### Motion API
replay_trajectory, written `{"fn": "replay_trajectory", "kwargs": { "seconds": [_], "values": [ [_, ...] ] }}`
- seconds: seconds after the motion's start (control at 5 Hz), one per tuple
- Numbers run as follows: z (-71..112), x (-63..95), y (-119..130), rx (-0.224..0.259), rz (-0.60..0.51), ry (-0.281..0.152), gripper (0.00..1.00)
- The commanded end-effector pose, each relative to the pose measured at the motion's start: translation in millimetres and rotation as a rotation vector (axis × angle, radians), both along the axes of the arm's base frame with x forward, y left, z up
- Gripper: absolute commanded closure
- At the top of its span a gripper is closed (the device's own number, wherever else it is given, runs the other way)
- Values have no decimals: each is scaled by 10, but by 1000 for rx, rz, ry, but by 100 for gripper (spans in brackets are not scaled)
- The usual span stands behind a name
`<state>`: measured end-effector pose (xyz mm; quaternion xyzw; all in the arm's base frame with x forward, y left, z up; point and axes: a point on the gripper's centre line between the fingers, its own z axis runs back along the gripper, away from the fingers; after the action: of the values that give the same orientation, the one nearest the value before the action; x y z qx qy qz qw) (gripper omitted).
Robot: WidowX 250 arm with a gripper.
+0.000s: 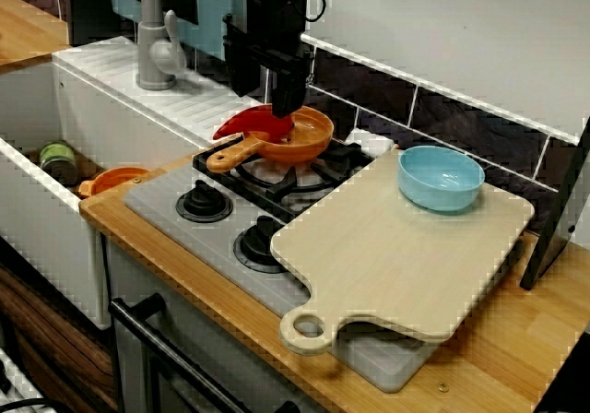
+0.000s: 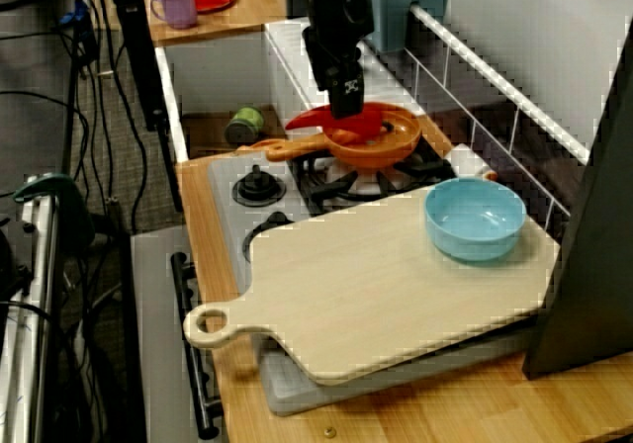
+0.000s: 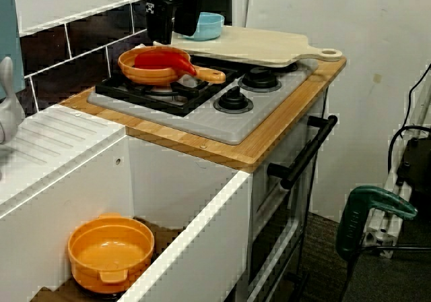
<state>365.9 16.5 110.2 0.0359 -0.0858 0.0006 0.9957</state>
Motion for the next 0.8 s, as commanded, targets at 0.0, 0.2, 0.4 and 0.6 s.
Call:
{"fn": "replay_trajectory", "kwargs": {
  "seconds": [0.0, 0.2, 0.4, 0.6],
  "values": [
    [140, -15, -19, 17, -34, -33, 0],
    [103, -20, -16, 27, -36, -38, 0],
    [33, 0, -34, 39, -40, -36, 0],
    [-12, 46, -38, 47, -42, -36, 0]
  ]
}}
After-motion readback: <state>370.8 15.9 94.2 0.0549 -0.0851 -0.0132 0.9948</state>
